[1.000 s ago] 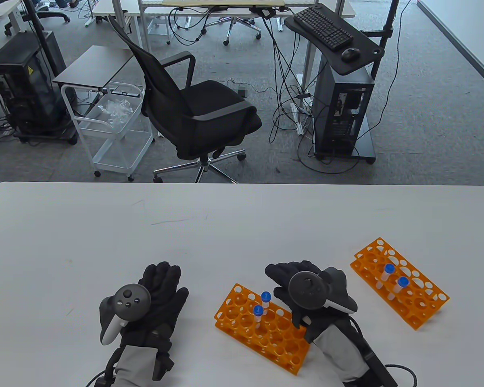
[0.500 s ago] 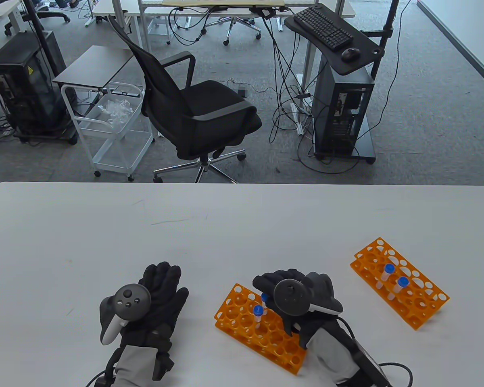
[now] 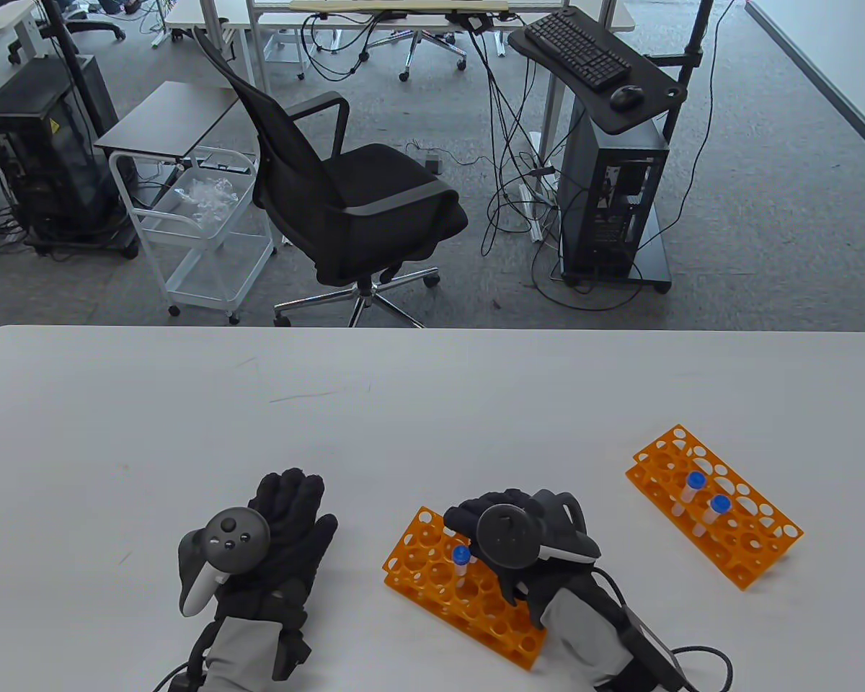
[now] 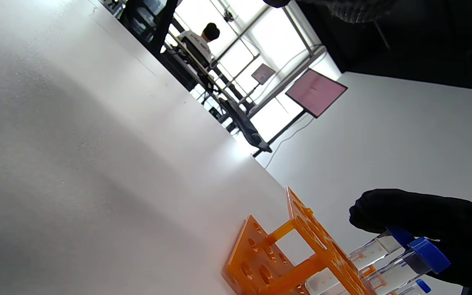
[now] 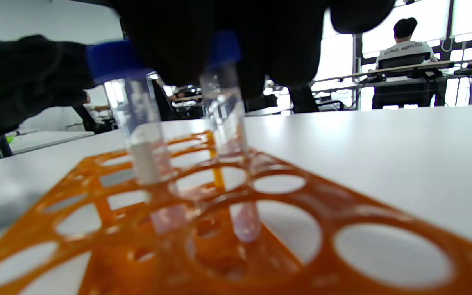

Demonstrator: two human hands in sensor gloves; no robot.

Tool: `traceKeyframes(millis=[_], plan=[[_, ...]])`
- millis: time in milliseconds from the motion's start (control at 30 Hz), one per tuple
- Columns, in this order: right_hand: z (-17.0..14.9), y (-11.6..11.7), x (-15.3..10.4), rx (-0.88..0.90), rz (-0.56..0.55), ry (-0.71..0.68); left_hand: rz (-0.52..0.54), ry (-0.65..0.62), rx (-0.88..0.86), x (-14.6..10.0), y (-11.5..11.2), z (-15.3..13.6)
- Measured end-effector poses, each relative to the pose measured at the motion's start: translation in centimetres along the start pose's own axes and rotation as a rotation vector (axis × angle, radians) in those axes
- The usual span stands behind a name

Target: Transfer 4 test tubes between racks (Right hand only)

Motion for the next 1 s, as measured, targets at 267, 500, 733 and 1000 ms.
traceKeyframes(millis=[267,500,733,1000], plan=[[0.1,-0.2,0.0,0.001,-0.016,-0.005,-0.002,-0.001,-0.001,0.0,0.0,0.0],[0.1,-0.2,0.0,0.012,-0.028,-0.014,-0.001,-0.001,-0.004,0.0,0.0,0.0],[-0.1,-0.9,-0.3,0.039,-0.056,-0.018,0.0,-0.001,-0.005,0.0,0.0,0.1],[-0.4,-2.8,-1.0,0.079,-0.117,-0.02,0.004,-0.004,-0.007,0.0,0.1,0.1]])
Point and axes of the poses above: the tracker on the back of each hand, its own z axis roughly to the thumb side, its own x axis roughly from the wrist to the fingertips, y = z × x, the point moved 5 cm from there along x, roughly from the wrist to the fingertips, and after that the axes turned 1 degree about z, right-handed, at the moved point
